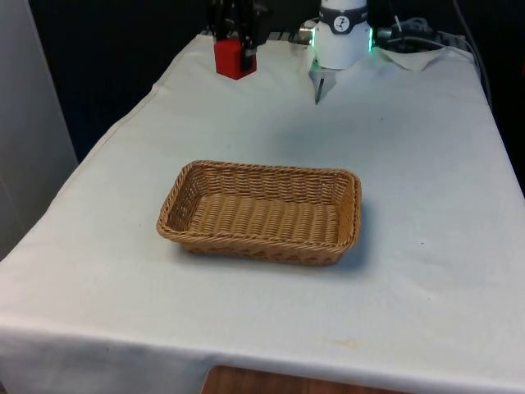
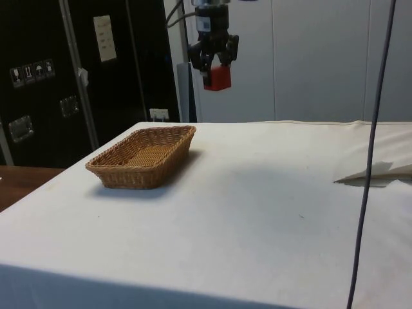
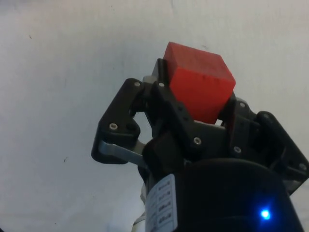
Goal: Pick up the cube and place it into the basket.
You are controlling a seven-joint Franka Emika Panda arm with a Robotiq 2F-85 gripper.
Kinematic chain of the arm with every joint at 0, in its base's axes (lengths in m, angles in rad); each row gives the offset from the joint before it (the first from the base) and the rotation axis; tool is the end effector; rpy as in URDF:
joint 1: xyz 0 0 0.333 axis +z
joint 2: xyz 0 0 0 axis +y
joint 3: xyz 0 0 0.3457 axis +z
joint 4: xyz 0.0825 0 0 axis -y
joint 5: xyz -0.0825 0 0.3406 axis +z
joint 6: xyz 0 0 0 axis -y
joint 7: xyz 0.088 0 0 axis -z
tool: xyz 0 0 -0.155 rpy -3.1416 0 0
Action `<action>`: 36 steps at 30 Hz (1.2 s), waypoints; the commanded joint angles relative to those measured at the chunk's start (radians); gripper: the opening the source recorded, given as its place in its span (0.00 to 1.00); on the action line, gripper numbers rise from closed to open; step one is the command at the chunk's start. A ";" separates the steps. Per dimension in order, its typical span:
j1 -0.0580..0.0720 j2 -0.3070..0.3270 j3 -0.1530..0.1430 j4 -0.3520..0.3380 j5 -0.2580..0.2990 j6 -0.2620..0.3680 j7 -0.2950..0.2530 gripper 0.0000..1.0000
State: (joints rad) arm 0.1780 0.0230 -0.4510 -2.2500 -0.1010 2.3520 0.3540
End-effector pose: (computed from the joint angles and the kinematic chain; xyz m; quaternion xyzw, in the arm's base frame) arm 0.4839 -0.1401 0.3735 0.9597 -0.2750 0.0421 0.0406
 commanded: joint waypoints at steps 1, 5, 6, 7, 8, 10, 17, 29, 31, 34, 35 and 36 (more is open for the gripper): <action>0.002 0.009 0.003 0.010 0.013 -0.005 -0.018 0.00; 0.001 0.021 0.006 0.021 0.015 -0.002 -0.036 0.00; 0.001 0.025 0.007 0.024 0.016 -0.001 -0.042 0.00; 0.001 0.030 0.008 0.028 0.016 0.000 -0.048 0.00; 0.001 0.034 0.008 0.031 0.017 0.001 -0.055 0.00; 0.001 0.042 0.010 0.038 0.018 0.003 -0.067 0.00; 0.000 0.071 0.013 0.062 0.020 0.009 -0.109 0.00; 0.001 0.126 0.016 0.111 0.015 0.011 -0.168 0.00; -0.001 0.142 0.022 0.129 0.032 0.011 -0.188 0.00; -0.002 0.167 0.025 0.160 0.039 0.007 -0.205 0.00; -0.002 0.173 0.026 0.168 0.041 0.006 -0.208 0.00; -0.002 0.180 0.027 0.176 0.042 0.006 -0.211 0.00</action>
State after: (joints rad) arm 0.1790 0.1920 -0.4310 -2.0900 -0.0770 2.3630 0.1610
